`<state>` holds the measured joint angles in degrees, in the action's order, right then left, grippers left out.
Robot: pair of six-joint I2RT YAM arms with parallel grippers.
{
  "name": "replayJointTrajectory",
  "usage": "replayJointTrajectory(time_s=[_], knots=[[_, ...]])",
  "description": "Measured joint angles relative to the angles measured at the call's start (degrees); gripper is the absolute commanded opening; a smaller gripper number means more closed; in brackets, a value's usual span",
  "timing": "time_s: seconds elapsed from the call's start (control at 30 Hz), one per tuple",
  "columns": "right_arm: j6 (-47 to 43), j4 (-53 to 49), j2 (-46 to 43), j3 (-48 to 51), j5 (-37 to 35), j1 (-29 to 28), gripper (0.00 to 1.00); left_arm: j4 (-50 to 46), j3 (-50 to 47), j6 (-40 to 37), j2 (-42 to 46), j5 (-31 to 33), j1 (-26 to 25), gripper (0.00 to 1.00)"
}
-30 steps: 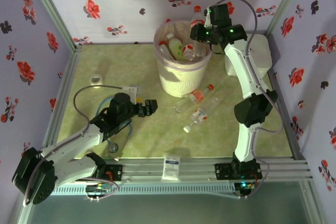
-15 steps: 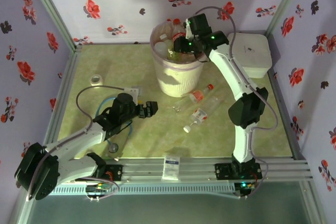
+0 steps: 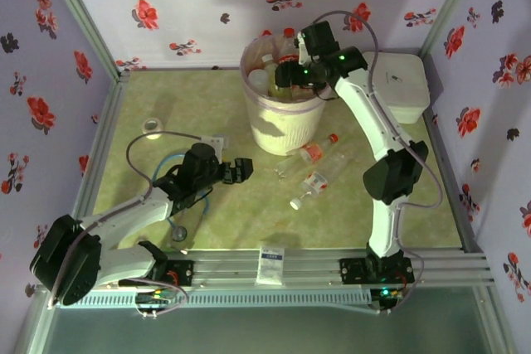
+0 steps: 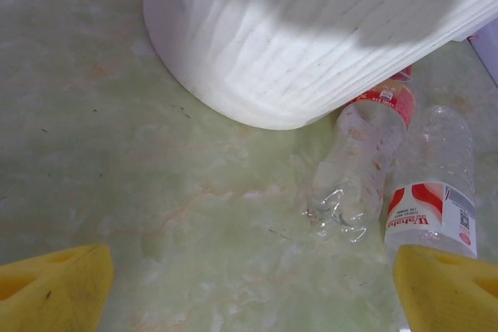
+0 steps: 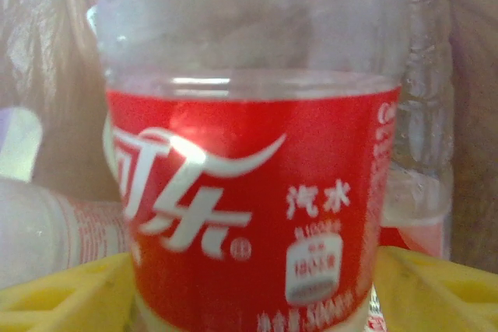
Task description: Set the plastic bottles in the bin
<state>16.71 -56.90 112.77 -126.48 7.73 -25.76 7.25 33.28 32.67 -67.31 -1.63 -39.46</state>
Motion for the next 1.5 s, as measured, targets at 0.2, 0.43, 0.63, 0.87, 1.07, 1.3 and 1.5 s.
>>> replayJointTrajectory(time_s=[0.2, 0.43, 0.63, 0.87, 1.07, 1.3, 1.5], knots=[[-0.24, -1.7, -4.33, -2.64, -1.16, 0.22, 0.85, 0.0, 0.0, 0.0, 0.0, -0.07, 0.0, 0.93], [0.48, 0.22, -6.19, -3.67, -1.6, 2.14, 0.58, 0.0, 0.0, 0.0, -0.15, -0.07, 0.0, 0.93], [1.97, 2.51, 0.24, -4.57, 1.46, 2.62, 0.44, -0.02, 0.0, 0.0, -0.24, -0.07, 0.0, 0.93], [3.43, 7.72, 2.86, -4.15, 6.08, 1.27, 0.42, -0.02, 0.07, 0.0, -0.5, -0.07, 0.0, 0.93], [4.37, 12.61, 3.21, -1.31, 7.87, 0.79, 0.4, -0.02, 0.68, 0.0, -2.03, -0.09, 0.0, 0.93], [5.16, 14.93, 4.15, -1.42, 10.36, 0.2, 0.5, 0.0, 1.62, 0.0, -2.91, -0.55, 0.0, 0.93], [4.81, 8.98, 4.13, -2.16, 8.52, -0.66, 0.91, 0.02, 1.88, 0.0, -3.15, -0.57, 0.0, 0.93]])
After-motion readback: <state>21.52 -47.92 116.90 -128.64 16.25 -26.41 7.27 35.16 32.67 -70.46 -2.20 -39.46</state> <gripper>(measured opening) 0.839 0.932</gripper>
